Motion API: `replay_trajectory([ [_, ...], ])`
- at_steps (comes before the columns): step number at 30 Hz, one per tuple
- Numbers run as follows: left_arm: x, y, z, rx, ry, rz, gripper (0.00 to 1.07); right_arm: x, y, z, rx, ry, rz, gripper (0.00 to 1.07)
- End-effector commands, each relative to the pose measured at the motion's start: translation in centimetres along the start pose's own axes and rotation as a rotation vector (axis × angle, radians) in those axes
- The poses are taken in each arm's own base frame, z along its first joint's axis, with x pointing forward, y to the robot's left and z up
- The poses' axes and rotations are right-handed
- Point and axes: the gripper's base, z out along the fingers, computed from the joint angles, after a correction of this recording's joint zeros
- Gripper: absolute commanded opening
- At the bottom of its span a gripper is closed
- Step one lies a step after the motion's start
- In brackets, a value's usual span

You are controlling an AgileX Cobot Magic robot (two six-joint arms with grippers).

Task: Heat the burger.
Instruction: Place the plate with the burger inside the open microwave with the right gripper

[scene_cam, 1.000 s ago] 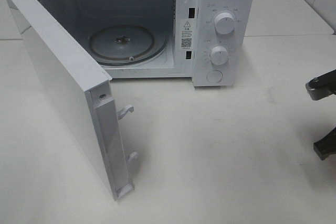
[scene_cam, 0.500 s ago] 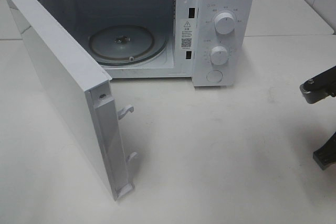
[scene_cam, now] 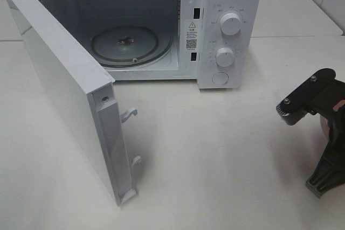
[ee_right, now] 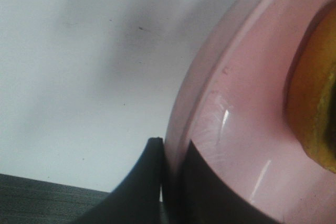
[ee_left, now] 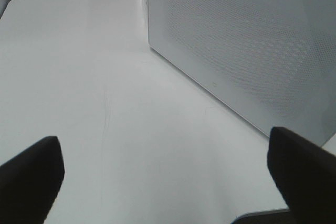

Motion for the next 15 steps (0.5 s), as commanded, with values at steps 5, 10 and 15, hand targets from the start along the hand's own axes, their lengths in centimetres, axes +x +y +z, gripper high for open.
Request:
replay_trajectory([
  [5,0.0,-0.1,-0.2,0.006,-0.027,-0.006,0.98,0.1,1.4,-1.1,0.058,-0.056,-0.161,0.00],
  [10,0.0,-0.1,-0.2,0.006,-0.027,-0.006,0.98,0.3,2.7,-1.7,0.060,-0.089,-0.254,0.00],
  [15,0.0,-0.1,-0.2,0.006,-0.027,-0.006,0.98,0.5,3.8,-2.2,0.065,-0.120,-0.346,0.00],
])
